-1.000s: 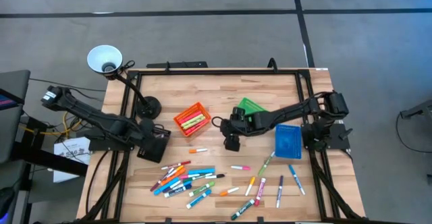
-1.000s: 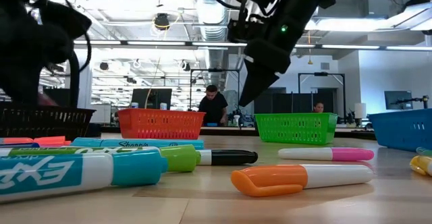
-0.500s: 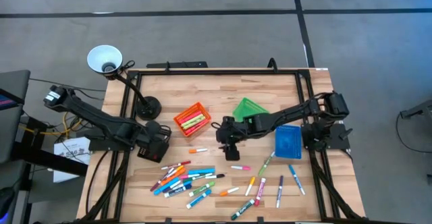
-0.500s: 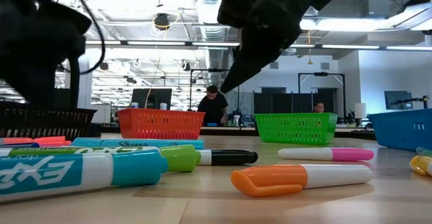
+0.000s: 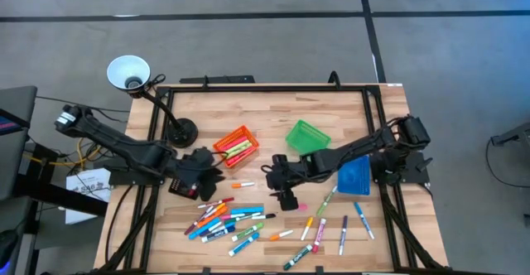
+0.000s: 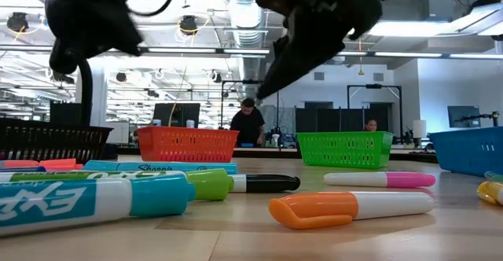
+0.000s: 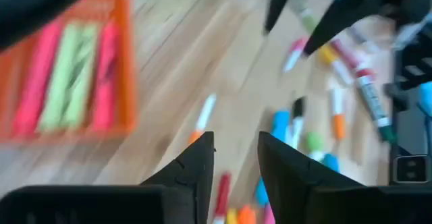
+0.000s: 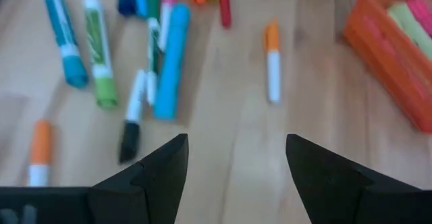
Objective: Pick & Place Markers
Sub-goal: Put the right blue highlighter pen into the orange bin
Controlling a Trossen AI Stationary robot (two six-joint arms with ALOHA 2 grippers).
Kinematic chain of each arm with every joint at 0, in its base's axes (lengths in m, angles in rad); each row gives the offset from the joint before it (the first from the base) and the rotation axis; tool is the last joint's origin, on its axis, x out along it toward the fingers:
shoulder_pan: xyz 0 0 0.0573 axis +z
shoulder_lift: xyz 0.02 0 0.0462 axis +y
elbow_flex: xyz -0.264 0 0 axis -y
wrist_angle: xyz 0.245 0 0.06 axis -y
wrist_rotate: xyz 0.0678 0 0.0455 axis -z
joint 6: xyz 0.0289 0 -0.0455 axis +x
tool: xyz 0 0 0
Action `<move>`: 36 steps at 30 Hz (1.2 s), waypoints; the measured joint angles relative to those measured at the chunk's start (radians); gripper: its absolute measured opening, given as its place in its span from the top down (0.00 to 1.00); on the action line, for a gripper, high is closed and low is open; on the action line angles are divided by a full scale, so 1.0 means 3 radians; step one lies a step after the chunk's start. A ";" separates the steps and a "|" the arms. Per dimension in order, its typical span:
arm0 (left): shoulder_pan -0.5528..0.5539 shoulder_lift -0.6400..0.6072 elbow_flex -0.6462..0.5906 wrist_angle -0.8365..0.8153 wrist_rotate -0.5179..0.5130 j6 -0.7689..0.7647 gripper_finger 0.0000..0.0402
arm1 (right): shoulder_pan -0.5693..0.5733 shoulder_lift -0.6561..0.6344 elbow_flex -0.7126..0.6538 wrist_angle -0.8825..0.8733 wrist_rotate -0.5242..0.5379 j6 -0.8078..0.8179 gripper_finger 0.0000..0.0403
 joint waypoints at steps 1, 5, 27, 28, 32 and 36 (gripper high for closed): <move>0.0000 0.0040 0.0000 0.0122 -0.0004 0.0100 0.72 | 0.0026 0.0000 -0.0036 0.0129 0.0001 0.0050 0.41; 0.0000 0.0190 0.0000 0.0268 -0.0020 0.0338 0.72 | 0.0133 0.0000 -0.0224 0.0694 0.0000 0.0123 0.43; -0.0153 0.1070 -0.0001 0.0882 -0.0040 0.0459 0.72 | 0.0253 0.0568 -0.0264 0.1444 -0.0059 0.0084 0.59; -0.0174 0.1142 -0.0001 0.0939 -0.0025 0.0460 0.72 | 0.0244 0.0573 -0.0269 0.1427 -0.0061 0.0112 0.59; -0.0276 0.1472 -0.0001 0.1250 0.0061 0.0461 0.72 | 0.0212 0.0566 -0.0265 0.1339 -0.0061 0.0211 0.59; -0.0350 0.1743 -0.0003 0.1499 0.0089 0.0486 0.70 | 0.0205 0.0560 -0.0265 0.1329 -0.0064 0.0215 0.60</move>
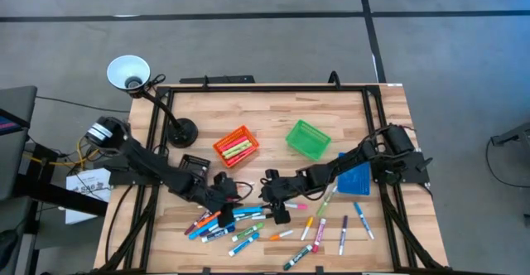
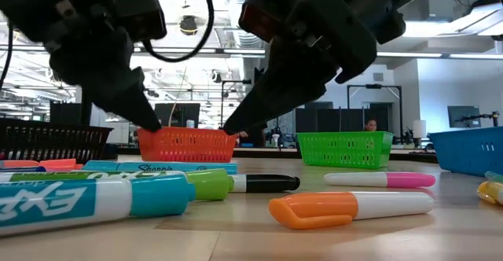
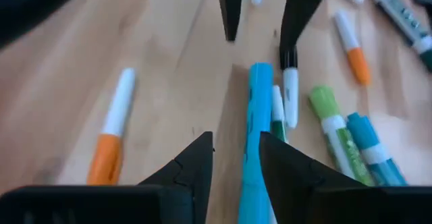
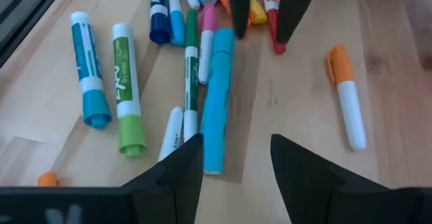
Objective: Pick & Place Markers
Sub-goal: Put the right blue highlighter pen into the orange bin
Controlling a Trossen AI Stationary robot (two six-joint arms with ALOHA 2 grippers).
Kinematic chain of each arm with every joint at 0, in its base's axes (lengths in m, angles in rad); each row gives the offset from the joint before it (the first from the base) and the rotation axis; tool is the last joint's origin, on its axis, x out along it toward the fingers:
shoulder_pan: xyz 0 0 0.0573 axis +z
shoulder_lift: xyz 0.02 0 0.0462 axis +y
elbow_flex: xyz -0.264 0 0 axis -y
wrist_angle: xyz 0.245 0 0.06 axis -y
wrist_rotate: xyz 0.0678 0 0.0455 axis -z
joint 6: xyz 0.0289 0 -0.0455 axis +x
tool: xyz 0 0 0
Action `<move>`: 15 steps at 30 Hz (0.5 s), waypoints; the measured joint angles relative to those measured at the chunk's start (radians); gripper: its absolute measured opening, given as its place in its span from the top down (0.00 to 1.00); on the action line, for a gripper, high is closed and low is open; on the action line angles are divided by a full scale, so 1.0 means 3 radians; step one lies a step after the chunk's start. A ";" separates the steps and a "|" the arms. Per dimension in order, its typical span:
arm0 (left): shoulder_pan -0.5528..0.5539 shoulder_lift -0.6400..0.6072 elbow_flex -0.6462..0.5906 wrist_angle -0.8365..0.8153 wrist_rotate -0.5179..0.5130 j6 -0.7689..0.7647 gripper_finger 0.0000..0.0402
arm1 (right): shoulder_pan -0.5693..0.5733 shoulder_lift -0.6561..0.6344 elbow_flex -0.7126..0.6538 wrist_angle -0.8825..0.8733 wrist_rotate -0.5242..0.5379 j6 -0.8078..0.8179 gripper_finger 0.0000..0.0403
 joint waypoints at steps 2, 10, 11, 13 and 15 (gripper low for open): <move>-0.0023 0.0096 0.0000 0.0146 0.0024 0.0087 0.67 | 0.0002 0.0000 0.0000 -0.0013 -0.0001 0.0000 0.61; -0.0113 0.0346 0.0003 0.0542 0.0017 0.0578 0.55 | 0.0002 -0.0004 0.0001 -0.0050 -0.0005 0.0001 0.61; -0.0108 0.0381 0.0003 0.0570 0.0011 0.0582 0.54 | 0.0002 -0.0004 0.0001 -0.0057 -0.0006 0.0001 0.61; -0.0084 0.0465 0.0003 0.0607 0.0011 0.0584 0.54 | 0.0002 -0.0006 0.0001 -0.0079 -0.0006 0.0001 0.61; -0.0067 0.0549 0.0001 0.0634 0.0010 0.0584 0.54 | 0.0002 -0.0006 0.0001 -0.0082 -0.0007 0.0001 0.61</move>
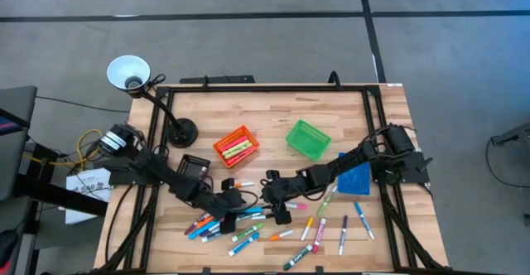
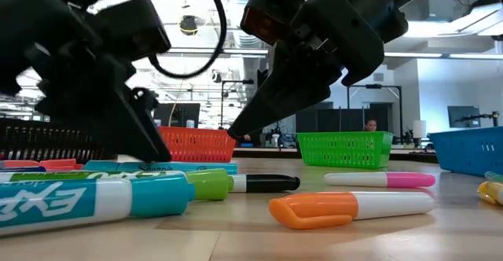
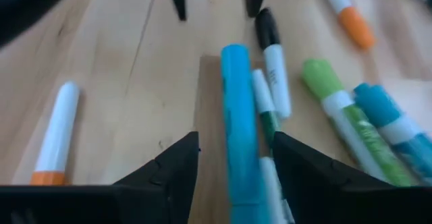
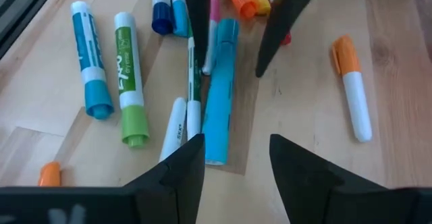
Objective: Pick & Place Markers
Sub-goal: Put the right blue highlighter pen into the orange bin
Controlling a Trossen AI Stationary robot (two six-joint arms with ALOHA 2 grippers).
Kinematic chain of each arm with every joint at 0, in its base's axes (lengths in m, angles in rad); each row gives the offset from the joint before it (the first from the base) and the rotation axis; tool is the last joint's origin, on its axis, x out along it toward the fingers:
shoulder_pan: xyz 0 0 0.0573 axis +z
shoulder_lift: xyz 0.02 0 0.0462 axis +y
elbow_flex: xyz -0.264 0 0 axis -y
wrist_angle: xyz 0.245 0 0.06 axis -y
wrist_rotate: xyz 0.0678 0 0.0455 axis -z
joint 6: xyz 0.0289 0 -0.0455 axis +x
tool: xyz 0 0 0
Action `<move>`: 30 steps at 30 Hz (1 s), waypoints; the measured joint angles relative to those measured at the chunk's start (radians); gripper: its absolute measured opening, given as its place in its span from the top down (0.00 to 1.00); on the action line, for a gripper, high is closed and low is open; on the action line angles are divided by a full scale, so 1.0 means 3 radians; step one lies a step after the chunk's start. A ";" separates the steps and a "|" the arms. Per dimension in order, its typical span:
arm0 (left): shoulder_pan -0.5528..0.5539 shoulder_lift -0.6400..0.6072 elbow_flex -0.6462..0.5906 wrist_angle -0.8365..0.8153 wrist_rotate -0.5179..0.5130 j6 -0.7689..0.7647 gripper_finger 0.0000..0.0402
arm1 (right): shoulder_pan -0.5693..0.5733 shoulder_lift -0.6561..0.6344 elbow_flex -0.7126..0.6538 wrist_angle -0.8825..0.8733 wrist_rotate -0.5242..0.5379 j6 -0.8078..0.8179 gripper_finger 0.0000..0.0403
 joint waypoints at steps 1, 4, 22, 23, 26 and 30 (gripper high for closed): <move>0.0012 0.0044 0.0000 0.0044 0.0001 0.0001 0.54 | 0.0000 0.0000 0.0000 -0.0001 -0.0001 0.0000 0.62; 0.0016 0.0135 0.0000 0.0094 -0.0004 0.0001 0.54 | 0.0000 0.0000 0.0000 -0.0020 0.0000 0.0000 0.62; 0.0253 0.0089 -0.0005 0.0090 -0.0212 0.0165 0.85 | 0.0000 -0.0001 0.0000 -0.0022 0.0002 0.0000 0.62; 0.0260 0.0025 -0.0005 0.0089 -0.0214 0.0182 0.85 | 0.0000 -0.0001 0.0000 -0.0022 0.0002 0.0000 0.62; 0.0266 -0.0241 -0.0003 -0.0126 -0.0341 0.0302 0.85 | 0.0000 -0.0005 0.0005 -0.0013 0.0002 -0.0003 0.62; 0.0296 -0.0751 -0.0003 -0.0790 -0.0939 0.0320 0.80 | 0.0000 -0.0005 0.0003 -0.0021 0.0002 -0.0001 0.62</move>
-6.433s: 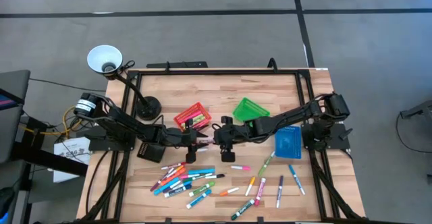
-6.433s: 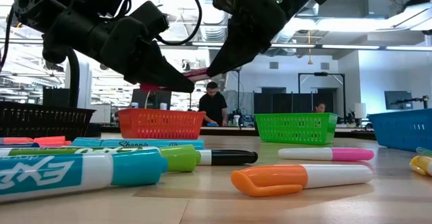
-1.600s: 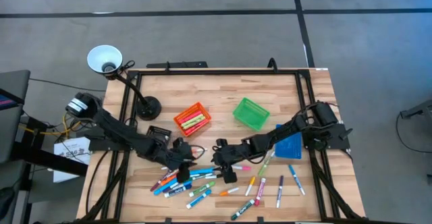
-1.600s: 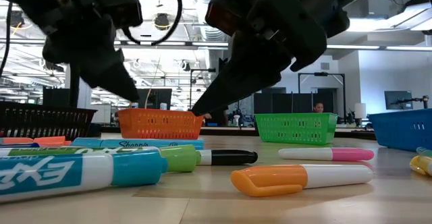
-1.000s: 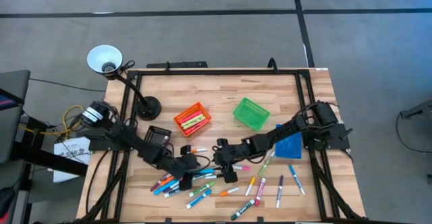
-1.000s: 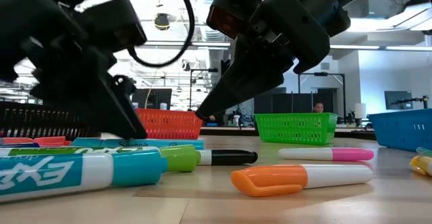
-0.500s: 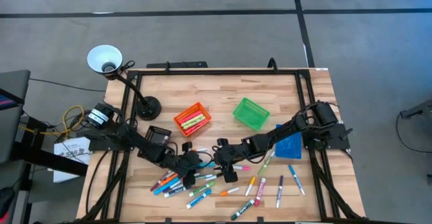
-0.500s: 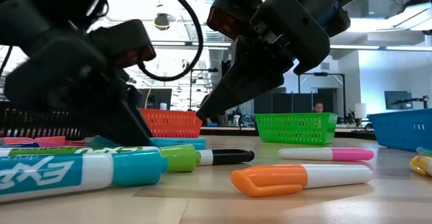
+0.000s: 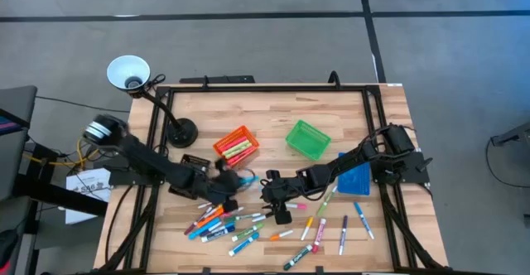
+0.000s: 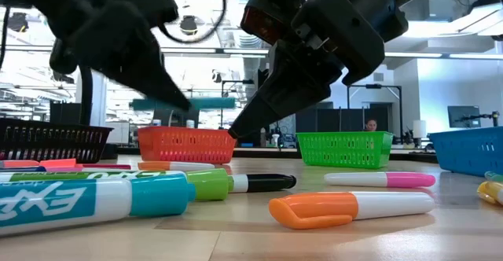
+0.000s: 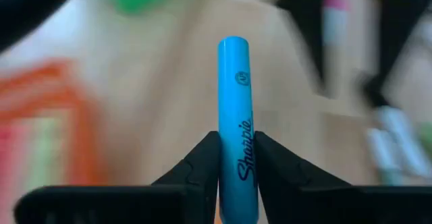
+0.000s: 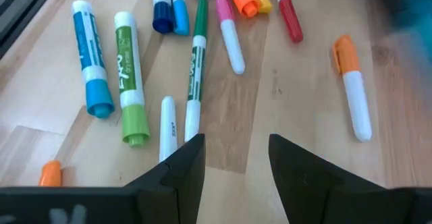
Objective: Pick & Place Markers
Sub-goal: Put the right blue highlighter pen into the orange bin, then put the green marker pen into the blue bin
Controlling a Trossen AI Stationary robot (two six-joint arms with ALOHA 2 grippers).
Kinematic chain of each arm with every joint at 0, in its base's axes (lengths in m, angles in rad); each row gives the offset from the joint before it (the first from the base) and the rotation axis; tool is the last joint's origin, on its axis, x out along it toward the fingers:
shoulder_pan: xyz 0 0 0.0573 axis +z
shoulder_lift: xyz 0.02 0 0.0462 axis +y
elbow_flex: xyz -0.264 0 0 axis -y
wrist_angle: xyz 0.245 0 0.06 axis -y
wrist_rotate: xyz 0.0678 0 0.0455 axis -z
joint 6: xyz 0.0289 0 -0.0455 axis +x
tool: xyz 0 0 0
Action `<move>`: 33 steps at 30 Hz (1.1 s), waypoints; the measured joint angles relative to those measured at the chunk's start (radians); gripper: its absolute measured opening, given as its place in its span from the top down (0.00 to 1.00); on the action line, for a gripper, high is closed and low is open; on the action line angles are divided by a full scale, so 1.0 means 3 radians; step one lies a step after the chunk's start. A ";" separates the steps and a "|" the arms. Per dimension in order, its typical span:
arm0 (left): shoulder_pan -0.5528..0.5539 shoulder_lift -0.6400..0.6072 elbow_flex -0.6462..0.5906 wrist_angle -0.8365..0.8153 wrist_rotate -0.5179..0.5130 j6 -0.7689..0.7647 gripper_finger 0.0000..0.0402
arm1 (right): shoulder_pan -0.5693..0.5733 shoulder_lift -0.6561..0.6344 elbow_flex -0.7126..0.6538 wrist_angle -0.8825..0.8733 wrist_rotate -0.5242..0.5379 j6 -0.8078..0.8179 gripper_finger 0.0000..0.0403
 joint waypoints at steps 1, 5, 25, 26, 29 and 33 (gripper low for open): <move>0.0031 -0.0132 0.0000 -0.0153 -0.0147 -0.0032 0.79 | 0.0000 0.0000 0.0000 0.0000 0.0000 0.0000 0.62; 0.0303 -0.0586 -0.0010 -0.0403 -0.0291 -0.0106 0.80 | 0.0000 0.0000 0.0000 -0.0001 0.0000 0.0000 0.62; 0.1477 -0.0514 -0.0334 -0.0242 0.0511 -0.0023 0.71 | 0.0000 0.0001 0.0000 0.0008 0.0002 0.0000 0.62; 0.1477 -0.0514 -0.0334 -0.0230 0.0510 -0.0023 0.70 | 0.0000 0.0001 0.0000 -0.0002 0.0005 0.0000 0.62; 0.1477 -0.0514 -0.0334 -0.0209 0.0507 -0.0023 0.67 | 0.0003 -0.0044 0.0033 -0.0251 0.0004 0.0062 0.62; 0.1477 -0.0514 -0.0333 -0.0134 0.0504 -0.0021 0.66 | 0.0004 -0.0265 0.0281 -0.0993 0.0020 0.0270 0.62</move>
